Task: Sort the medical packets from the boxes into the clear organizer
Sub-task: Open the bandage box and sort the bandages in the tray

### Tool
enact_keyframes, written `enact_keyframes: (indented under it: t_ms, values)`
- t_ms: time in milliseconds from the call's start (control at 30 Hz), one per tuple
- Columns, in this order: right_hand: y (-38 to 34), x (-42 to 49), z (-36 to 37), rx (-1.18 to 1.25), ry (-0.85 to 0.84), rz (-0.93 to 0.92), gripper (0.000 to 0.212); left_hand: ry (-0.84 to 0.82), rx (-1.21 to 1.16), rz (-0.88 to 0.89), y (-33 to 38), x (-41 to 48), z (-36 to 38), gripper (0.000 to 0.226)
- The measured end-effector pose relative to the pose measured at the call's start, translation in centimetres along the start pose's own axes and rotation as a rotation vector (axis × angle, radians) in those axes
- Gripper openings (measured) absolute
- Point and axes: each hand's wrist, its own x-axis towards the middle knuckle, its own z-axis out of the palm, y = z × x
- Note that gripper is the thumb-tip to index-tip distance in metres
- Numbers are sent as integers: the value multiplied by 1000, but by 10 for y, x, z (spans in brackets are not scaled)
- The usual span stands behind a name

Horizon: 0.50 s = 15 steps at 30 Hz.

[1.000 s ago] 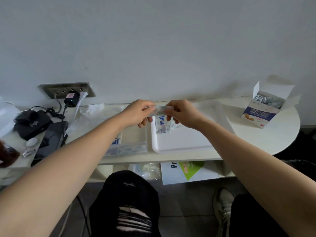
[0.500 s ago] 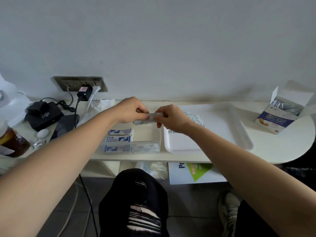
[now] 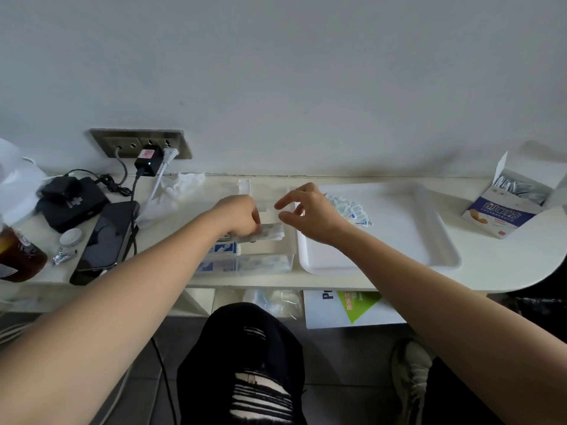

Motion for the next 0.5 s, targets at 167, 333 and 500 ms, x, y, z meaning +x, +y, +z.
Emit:
enact_keyframes:
  t_ms: [167,333,500]
  values:
    - [1,-1,5,-13,10,14,23,-44,18,-40,7,10,16,22]
    - [1,-5,6,-34,7,-15,23,-69,92,-32,11,16,31,28]
    - [2,-5,6,-43,5,-28,22,-53,55,-24,10,13,33,23]
